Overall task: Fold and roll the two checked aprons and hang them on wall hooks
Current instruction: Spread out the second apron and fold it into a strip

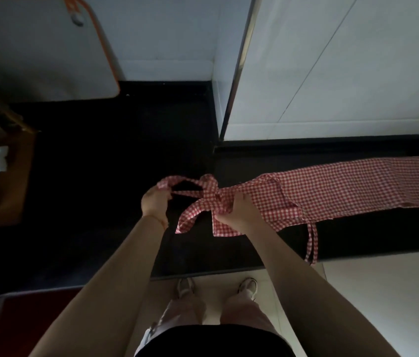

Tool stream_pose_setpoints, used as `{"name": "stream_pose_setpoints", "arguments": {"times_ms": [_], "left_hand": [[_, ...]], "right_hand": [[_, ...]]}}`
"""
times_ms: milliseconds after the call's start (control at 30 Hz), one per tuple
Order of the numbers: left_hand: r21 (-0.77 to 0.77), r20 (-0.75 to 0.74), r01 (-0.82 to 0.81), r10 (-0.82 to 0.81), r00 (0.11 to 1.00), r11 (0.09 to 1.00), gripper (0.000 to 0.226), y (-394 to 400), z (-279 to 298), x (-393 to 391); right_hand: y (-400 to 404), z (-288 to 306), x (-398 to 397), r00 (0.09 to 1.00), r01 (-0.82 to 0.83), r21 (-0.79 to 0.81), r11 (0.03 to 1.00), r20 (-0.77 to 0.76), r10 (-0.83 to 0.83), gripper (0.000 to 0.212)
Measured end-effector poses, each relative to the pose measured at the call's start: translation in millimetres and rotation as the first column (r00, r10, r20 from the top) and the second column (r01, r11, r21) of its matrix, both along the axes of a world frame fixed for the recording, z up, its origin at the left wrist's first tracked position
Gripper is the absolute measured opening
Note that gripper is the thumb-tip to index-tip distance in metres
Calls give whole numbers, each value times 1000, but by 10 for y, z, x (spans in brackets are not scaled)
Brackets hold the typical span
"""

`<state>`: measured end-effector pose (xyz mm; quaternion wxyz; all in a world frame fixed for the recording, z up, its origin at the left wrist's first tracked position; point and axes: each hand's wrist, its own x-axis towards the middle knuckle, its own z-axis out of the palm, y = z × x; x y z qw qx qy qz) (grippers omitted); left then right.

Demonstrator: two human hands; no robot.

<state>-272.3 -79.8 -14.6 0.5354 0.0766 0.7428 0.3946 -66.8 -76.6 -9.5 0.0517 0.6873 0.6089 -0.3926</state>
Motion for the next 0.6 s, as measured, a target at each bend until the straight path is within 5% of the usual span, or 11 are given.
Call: {"name": "stream_pose_setpoints", "arguments": {"times_ms": [133, 200, 267, 333, 433, 600], "left_hand": [[-260, -363, -279, 174, 915, 924, 35, -392, -179, -179], [-170, -616, -36, -78, 784, 985, 32, -475, -165, -97], [-85, -801, 412, -308, 512, 907, 35, -520, -110, 87], [-166, -838, 747, -492, 238, 643, 68, -500, -80, 212], [-486, -709, 838, -672, -212, 248, 96, -383, -147, 300], [-653, -631, 737, -665, -399, 177, 48, -247, -127, 225]], "right_hand": [[-48, 29, -128, 985, -171, 38, 985, 3, 171, 52], [-72, 47, -153, 977, -211, 61, 976, 30, 209, 35], [-71, 72, -141, 966, -255, 61, 965, 55, 252, 26], [-65, 106, -140, 941, -336, 53, 940, 64, 333, 30], [-49, 153, -125, 909, -415, 43, 909, 64, 412, 34], [-27, 165, -99, 892, -448, 6, 894, 79, 446, 33]]}}
